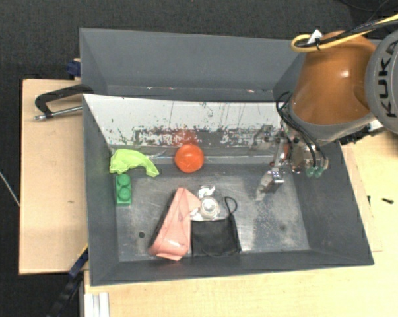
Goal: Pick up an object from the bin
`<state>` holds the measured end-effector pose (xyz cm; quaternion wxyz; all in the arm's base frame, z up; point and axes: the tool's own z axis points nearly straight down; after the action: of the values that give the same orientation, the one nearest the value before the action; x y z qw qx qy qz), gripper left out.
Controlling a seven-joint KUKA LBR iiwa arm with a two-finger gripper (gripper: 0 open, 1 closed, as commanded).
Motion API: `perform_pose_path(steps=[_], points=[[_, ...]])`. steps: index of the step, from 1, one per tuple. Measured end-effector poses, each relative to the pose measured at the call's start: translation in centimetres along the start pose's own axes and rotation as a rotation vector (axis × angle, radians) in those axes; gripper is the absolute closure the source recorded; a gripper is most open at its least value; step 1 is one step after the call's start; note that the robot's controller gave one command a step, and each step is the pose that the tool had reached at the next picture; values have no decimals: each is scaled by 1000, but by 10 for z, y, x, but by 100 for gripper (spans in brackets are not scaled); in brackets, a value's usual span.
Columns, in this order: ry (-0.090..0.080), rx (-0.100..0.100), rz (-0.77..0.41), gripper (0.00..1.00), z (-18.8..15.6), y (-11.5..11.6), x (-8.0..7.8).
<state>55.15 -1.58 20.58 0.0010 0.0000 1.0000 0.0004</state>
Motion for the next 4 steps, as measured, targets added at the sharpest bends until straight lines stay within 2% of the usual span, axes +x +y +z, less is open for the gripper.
perform_pose_path(steps=[1, 2, 3, 4], points=[[-4, 0, -68, 0, 71, 39, 9], [8, 0, 94, 0, 80, 58, 43], [-1, -2, 125, 0, 71, 117, 51], [-32, -8, 15, 0, 129, 106, 48]])
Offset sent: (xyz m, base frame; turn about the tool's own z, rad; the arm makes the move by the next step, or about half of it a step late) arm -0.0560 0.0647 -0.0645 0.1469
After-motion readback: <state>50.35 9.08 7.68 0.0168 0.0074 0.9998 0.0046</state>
